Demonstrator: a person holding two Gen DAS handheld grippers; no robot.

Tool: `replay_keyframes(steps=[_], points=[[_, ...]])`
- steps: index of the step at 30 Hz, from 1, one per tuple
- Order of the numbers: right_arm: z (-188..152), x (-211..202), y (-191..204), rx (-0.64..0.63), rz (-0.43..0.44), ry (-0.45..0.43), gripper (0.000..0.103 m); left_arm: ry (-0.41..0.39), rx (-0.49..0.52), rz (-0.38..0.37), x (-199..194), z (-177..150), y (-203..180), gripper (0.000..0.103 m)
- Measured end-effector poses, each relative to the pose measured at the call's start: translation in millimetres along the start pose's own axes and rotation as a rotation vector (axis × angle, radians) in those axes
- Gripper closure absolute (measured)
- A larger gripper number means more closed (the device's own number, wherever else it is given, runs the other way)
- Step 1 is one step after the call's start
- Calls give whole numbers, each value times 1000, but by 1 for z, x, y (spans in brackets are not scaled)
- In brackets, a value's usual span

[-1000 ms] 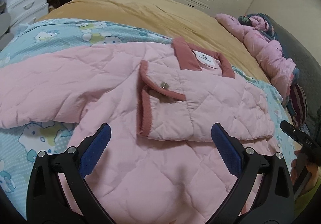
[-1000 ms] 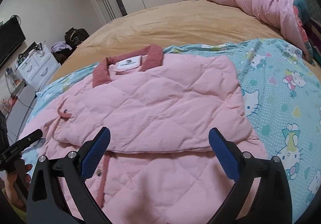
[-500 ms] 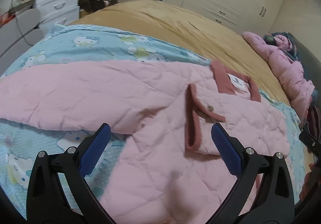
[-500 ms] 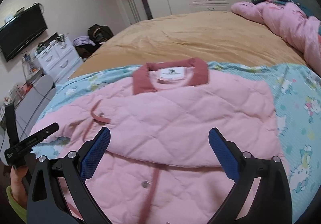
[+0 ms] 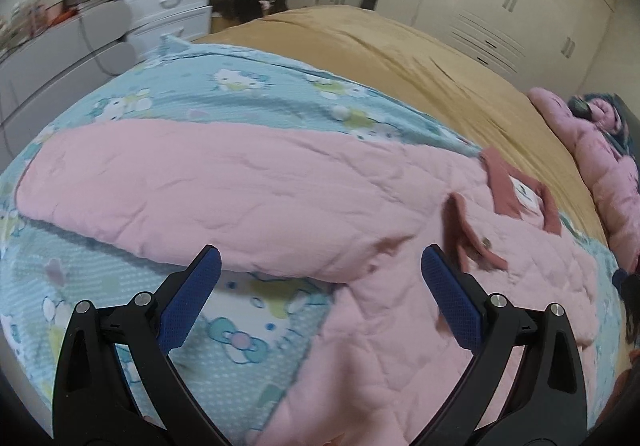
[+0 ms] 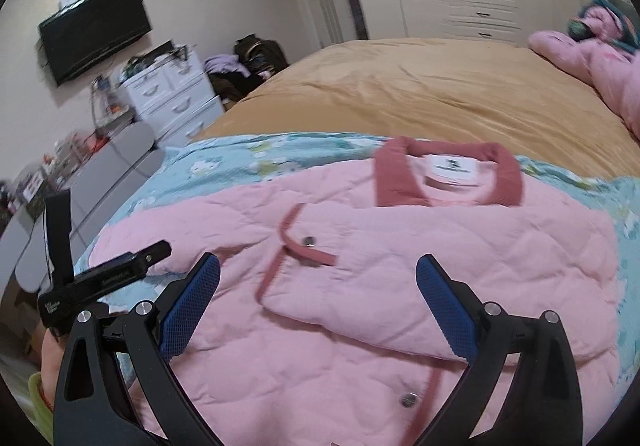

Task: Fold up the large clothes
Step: 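Move the left tool to the other sleeve's cuff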

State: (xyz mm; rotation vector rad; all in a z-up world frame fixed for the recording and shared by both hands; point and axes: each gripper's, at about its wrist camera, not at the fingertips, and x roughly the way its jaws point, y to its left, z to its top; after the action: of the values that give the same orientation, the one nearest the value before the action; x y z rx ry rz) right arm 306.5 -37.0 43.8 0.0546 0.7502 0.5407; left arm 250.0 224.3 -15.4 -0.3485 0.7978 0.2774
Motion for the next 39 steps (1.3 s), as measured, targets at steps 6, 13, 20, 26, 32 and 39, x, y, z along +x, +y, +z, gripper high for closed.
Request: replay_keyframes(steps=[6,13,20,26,32,39], points=[[7,18,38,-65,39,15,5,15,-83,90,7,6,37,9],[12,44,71,-84,78,38,5,22,-173,140,12,12,76,9],[13,77,110,-120,128,83,5,39,-297,174,18,12,119,9],[13,99,131,-133,151,113,5,75,-376,217,32,9,148,9],[13,116,143,-138,166,141,5,88,-467,190,43,7,168,9],[13,125,143,-119,176,150,5,57,-569,166,59,5,193,9]])
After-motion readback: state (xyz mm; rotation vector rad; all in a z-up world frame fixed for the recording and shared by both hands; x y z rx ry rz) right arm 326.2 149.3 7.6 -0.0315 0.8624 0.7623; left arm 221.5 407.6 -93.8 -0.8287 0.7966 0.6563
